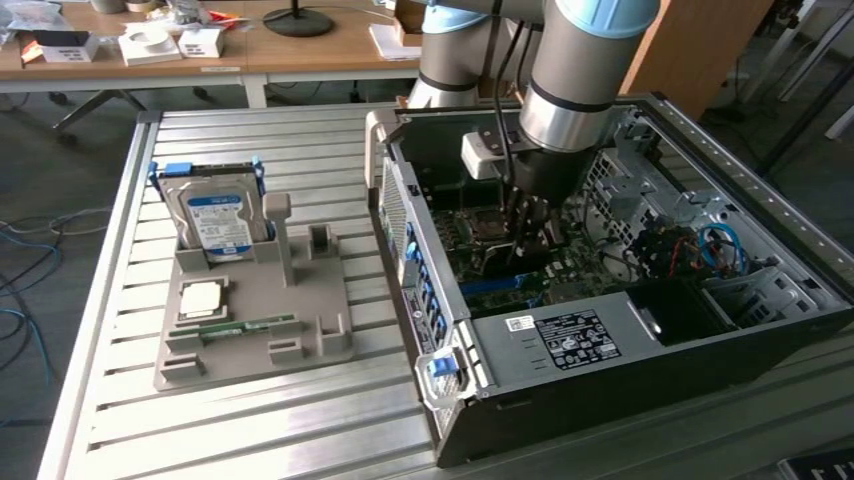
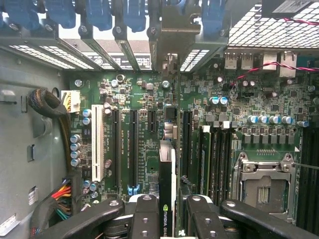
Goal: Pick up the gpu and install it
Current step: 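Insert the gpu into the slot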
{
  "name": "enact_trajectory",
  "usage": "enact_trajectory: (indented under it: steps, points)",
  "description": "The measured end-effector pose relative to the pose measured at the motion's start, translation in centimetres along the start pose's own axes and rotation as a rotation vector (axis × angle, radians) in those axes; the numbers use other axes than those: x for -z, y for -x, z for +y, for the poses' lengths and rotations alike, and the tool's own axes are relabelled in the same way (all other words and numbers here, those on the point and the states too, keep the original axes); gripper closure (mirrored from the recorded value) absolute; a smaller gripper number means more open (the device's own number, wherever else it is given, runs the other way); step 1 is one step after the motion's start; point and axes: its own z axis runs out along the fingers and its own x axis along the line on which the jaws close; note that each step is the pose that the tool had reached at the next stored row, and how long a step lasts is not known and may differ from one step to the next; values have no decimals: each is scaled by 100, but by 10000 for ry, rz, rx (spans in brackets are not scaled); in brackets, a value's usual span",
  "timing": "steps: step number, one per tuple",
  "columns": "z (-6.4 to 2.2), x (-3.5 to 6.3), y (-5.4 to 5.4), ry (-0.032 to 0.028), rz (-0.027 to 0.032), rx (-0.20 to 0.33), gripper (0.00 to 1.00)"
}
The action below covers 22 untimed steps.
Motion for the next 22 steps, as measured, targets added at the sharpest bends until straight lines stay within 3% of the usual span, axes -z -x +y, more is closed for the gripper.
enact_trajectory:
  steps: [22]
  points:
    - [9,-48,0,0,0,-1,74]
